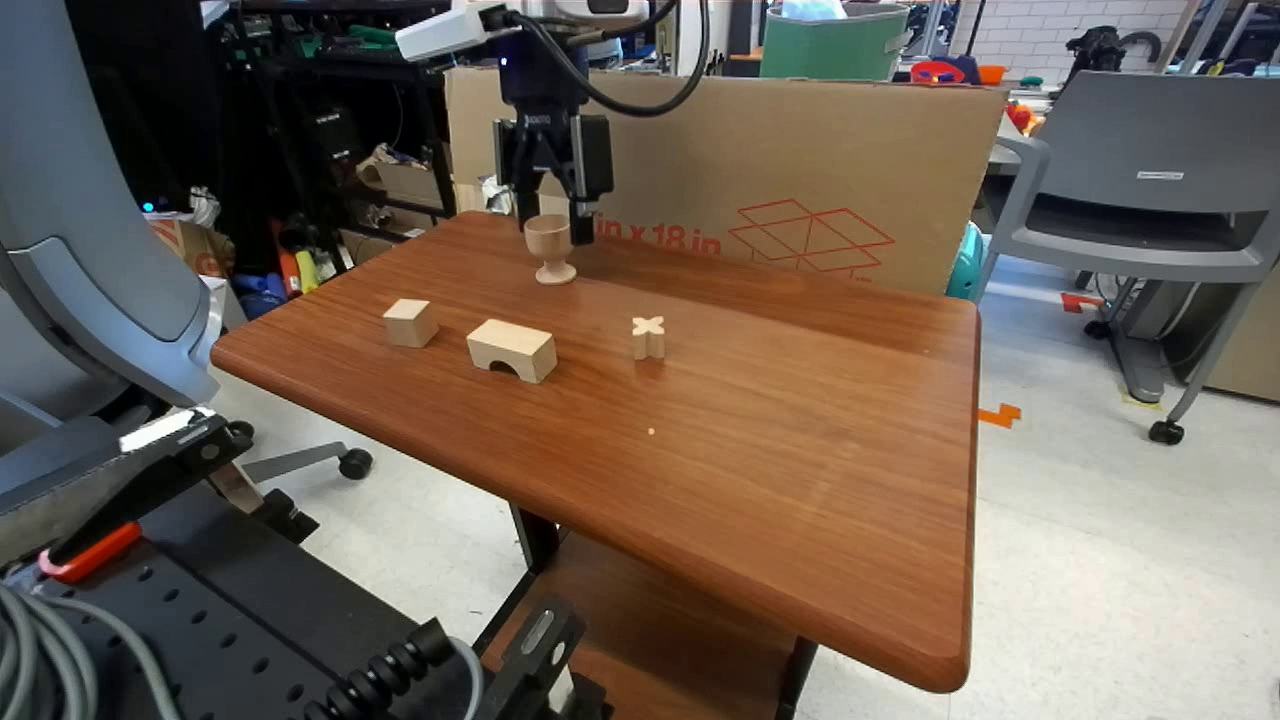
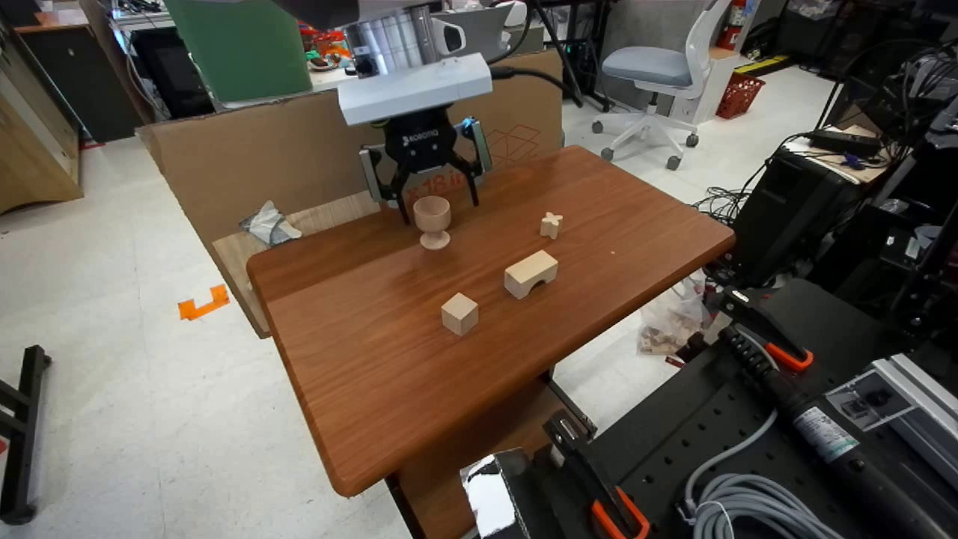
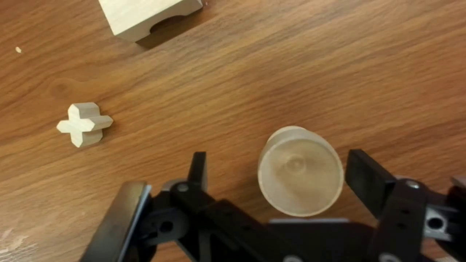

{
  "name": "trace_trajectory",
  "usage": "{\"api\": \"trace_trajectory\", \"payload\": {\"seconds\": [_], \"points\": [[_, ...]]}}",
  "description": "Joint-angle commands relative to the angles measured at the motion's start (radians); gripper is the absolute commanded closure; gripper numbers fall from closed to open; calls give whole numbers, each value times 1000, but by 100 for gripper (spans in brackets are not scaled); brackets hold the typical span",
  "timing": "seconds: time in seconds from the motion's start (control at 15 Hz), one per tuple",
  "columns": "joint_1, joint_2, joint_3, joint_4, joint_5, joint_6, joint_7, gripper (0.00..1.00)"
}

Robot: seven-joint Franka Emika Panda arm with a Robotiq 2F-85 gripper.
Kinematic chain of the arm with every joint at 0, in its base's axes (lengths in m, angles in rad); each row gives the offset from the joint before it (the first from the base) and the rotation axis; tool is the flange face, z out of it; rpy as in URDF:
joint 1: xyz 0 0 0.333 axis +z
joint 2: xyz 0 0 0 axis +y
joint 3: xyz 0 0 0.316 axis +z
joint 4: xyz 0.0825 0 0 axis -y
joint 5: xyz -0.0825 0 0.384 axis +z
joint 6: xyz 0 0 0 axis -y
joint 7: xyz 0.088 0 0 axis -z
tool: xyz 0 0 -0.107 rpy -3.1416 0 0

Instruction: Pick up the wooden cup and move it to the right.

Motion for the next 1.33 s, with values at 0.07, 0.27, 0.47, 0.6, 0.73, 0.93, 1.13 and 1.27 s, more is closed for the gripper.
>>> {"api": "trace_trajectory", "payload": {"seconds": [0.07,0.27,0.47,0.6,0.73,0.93,1.13,1.27], "points": [[27,50,-11,94,0,-84,13,44],[31,45,-11,106,0,-95,10,66],[30,6,-10,91,8,-91,18,71],[18,-46,-8,54,19,-89,14,71],[0,-108,-3,5,37,-76,6,71],[-35,-205,-1,-77,77,-41,5,71],[-89,-281,-3,-149,146,-39,2,71],[-131,-314,-6,-198,206,-37,-3,71]]}}
